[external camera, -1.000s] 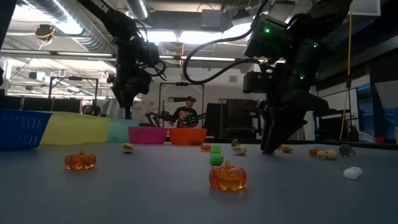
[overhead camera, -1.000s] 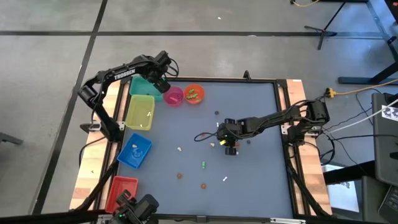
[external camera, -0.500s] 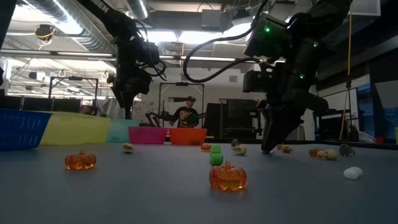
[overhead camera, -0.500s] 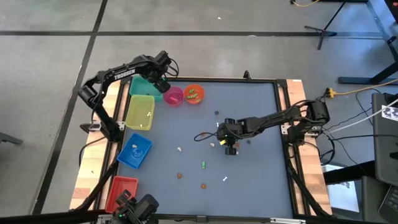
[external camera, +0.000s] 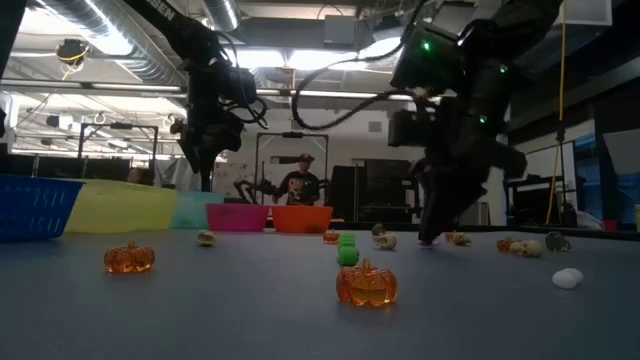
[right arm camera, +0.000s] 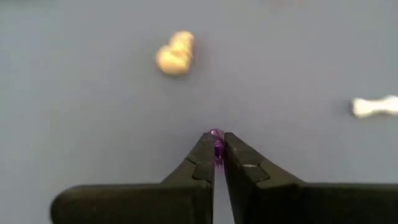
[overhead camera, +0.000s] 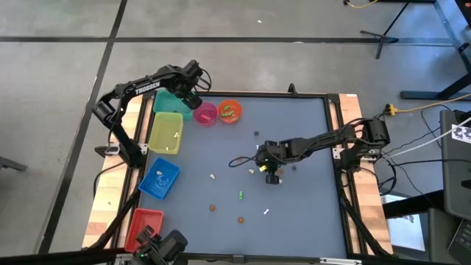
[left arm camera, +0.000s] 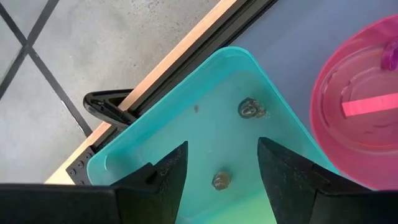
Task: Sort Halloween decoration
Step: Put the purple witch hat toy into the pink bin
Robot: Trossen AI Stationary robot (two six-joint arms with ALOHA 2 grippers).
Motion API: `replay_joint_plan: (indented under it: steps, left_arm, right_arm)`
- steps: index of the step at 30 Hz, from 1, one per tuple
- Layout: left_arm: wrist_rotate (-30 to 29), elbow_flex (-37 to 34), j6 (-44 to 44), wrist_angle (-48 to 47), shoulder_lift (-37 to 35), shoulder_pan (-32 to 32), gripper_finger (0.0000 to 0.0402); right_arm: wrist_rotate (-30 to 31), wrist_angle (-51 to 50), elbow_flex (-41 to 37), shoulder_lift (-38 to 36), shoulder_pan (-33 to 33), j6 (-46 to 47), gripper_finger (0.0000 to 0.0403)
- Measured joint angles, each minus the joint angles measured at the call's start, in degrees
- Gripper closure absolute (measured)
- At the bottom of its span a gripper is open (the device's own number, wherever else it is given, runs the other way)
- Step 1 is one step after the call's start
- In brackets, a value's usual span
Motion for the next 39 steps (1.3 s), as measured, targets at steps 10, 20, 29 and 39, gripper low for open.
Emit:
replay_joint_plan:
  steps: [10,20,29,39]
  left_arm:
    - [0.0,0.0,0.0,-0.6,-1.8,-2.7,0.0224]
    - [2.3,0.0,-3.7,-5.5,-9.9,-10.1,0.0224]
    - [11.9,0.0,-19.1,-10.3,-20.3,-20.4,0.0224]
    - [-4.9,0.0,-34.4,-9.8,-26.8,-42.5,0.0224]
  right_arm:
    - [-0.6,0.3,7.9,0.0,0.0,-2.9,0.0384]
    - [1.3,3.0,15.6,0.0,0.0,-9.2,0.0384]
    - [1.6,11.4,17.2,0.0,-2.4,-13.4,0.0384]
    - [1.2,12.2,17.2,0.0,-7.4,-13.5,0.0384]
